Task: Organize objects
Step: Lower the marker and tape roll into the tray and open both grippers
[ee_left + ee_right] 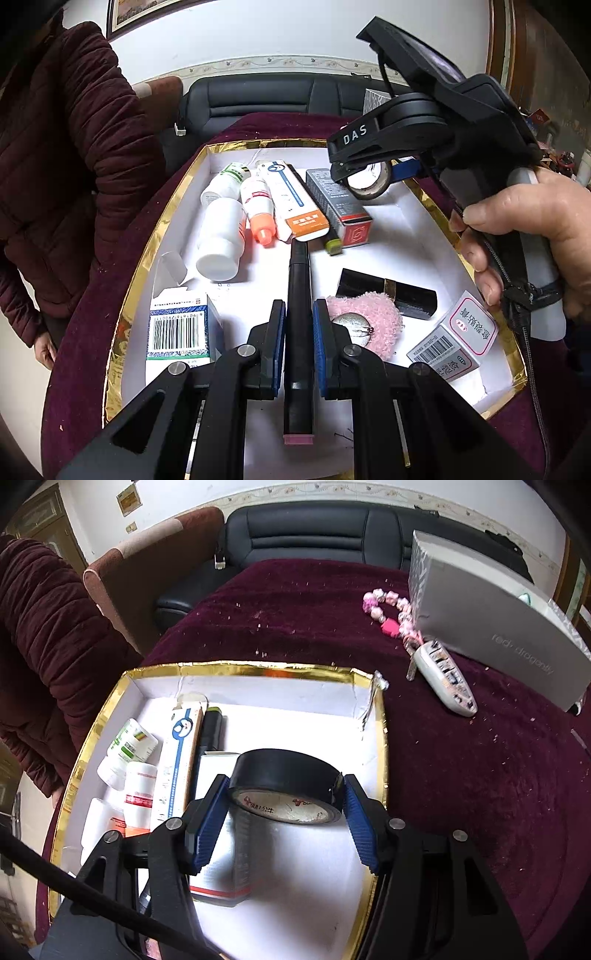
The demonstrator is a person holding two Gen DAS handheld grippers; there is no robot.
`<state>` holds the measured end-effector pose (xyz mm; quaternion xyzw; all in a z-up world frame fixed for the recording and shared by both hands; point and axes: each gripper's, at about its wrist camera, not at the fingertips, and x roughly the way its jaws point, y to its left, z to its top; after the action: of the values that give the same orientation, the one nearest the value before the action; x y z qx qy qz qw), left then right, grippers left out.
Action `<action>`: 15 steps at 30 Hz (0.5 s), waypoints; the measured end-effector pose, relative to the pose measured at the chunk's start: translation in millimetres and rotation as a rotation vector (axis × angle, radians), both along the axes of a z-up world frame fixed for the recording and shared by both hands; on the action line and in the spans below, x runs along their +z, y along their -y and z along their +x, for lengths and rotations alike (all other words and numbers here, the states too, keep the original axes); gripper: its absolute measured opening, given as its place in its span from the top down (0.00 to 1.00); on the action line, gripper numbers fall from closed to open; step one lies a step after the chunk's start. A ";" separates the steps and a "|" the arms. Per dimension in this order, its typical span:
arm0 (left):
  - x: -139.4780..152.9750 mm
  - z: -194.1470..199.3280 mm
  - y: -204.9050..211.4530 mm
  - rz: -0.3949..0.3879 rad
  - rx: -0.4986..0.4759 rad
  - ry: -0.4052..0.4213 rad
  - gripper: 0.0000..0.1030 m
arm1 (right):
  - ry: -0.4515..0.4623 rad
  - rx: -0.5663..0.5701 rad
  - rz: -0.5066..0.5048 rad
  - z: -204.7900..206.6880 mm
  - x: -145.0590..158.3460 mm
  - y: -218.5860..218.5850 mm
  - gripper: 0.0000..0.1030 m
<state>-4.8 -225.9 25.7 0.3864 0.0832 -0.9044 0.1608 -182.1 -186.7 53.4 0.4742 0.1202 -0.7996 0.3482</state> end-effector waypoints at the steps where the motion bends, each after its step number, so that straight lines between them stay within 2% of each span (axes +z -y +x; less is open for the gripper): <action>1: -0.3 0.0 -0.5 0.000 0.000 0.001 0.89 | 0.005 -0.002 -0.007 -0.6 -0.2 -0.4 0.42; 6: -1.9 -1.6 -0.9 0.009 0.004 0.009 0.89 | 0.024 0.003 -0.001 -1.6 -0.8 -1.4 0.40; 9: -2.5 -1.6 0.1 0.012 0.008 0.008 0.89 | 0.025 0.005 0.000 1.8 1.5 -3.3 0.36; 12: -2.9 -2.3 2.6 0.014 0.017 0.009 0.86 | -0.029 0.014 0.022 11.2 8.4 -2.5 0.20; 13: -3.0 -2.4 3.0 0.015 0.016 0.009 0.81 | -0.061 0.019 0.031 15.4 12.2 -2.7 0.20; 14: -2.8 -2.1 2.8 0.015 0.016 0.009 0.69 | -0.080 0.023 0.032 18.5 15.2 -3.3 0.20; 15: -2.7 -1.8 2.4 0.015 0.014 0.008 0.63 | -0.096 0.023 0.029 21.4 18.8 -5.3 0.20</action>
<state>-6.6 -228.3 23.0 0.3905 0.0921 -0.9011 0.1646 -160.7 -181.3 72.2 0.4388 0.1537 -0.8157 0.3441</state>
